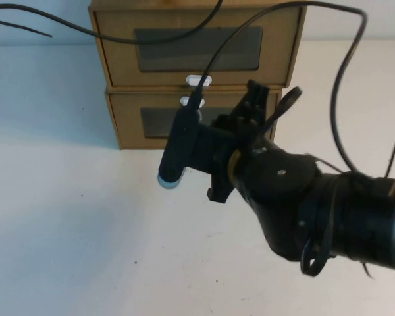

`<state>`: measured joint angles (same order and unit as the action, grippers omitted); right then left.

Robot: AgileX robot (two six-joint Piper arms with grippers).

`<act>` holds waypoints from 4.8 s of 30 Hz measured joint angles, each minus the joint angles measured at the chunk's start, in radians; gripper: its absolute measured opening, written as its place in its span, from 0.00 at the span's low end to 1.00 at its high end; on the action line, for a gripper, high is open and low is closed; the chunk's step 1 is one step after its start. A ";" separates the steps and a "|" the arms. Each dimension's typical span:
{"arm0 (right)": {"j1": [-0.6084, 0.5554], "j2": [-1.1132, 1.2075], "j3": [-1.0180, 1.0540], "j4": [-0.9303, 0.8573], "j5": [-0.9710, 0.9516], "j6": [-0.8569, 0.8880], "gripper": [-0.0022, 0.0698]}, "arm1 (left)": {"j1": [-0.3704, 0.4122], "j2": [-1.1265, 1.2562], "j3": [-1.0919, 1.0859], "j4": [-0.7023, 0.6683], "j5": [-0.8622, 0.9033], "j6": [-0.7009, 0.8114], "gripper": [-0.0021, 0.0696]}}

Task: Open the shoe box
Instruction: 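Pull the top drawer of the cardboard box fully open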

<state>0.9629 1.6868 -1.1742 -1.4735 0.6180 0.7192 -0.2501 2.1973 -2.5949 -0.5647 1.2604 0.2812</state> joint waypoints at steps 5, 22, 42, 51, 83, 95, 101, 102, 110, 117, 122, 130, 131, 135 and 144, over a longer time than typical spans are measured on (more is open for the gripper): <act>0.003 0.077 -0.015 -0.153 0.031 0.097 0.02 | 0.017 0.000 0.000 0.000 0.000 -0.016 0.02; -0.050 0.263 -0.234 -0.172 0.089 0.098 0.38 | 0.021 0.002 0.000 -0.010 0.000 -0.012 0.02; -0.128 0.376 -0.384 -0.175 0.016 0.020 0.38 | 0.021 0.013 -0.002 -0.021 -0.008 -0.010 0.02; -0.133 0.384 -0.398 -0.175 0.008 0.018 0.31 | 0.021 0.014 -0.002 -0.021 -0.010 -0.006 0.02; -0.136 0.384 -0.400 -0.192 0.014 0.008 0.05 | 0.021 0.017 -0.002 -0.023 -0.012 -0.025 0.02; -0.136 0.384 -0.400 -0.192 0.010 0.013 0.05 | 0.021 0.017 -0.002 -0.025 -0.014 -0.025 0.02; -0.132 0.384 -0.400 -0.185 0.021 0.013 0.05 | 0.021 0.017 -0.002 -0.025 -0.015 -0.037 0.02; -0.130 0.384 -0.400 -0.181 0.026 0.013 0.05 | 0.021 0.017 -0.002 -0.025 -0.015 -0.039 0.02; -0.105 0.334 -0.342 -0.148 0.031 0.013 0.04 | 0.021 0.017 -0.002 -0.029 -0.010 -0.047 0.02; -0.069 0.257 -0.226 -0.148 0.035 0.017 0.04 | 0.021 0.017 -0.002 -0.037 -0.009 -0.054 0.02; -0.021 0.203 -0.142 -0.148 0.084 0.019 0.04 | 0.021 0.017 -0.002 -0.040 -0.009 -0.066 0.02; 0.063 0.119 -0.040 -0.110 0.131 0.019 0.04 | 0.021 0.017 -0.002 -0.046 -0.009 -0.069 0.02; 0.073 0.111 -0.032 -0.104 0.140 0.022 0.04 | 0.021 0.017 -0.002 -0.048 -0.009 -0.069 0.02; 0.109 0.076 0.001 -0.066 0.172 0.032 0.04 | 0.021 0.019 -0.002 -0.060 -0.009 -0.071 0.02; 0.130 0.043 0.020 -0.027 0.176 0.034 0.04 | 0.021 0.015 -0.002 -0.069 -0.009 -0.073 0.02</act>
<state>1.0930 1.7295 -1.1539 -1.5003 0.7945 0.7535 -0.2292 2.2125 -2.5972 -0.6338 1.2517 0.2081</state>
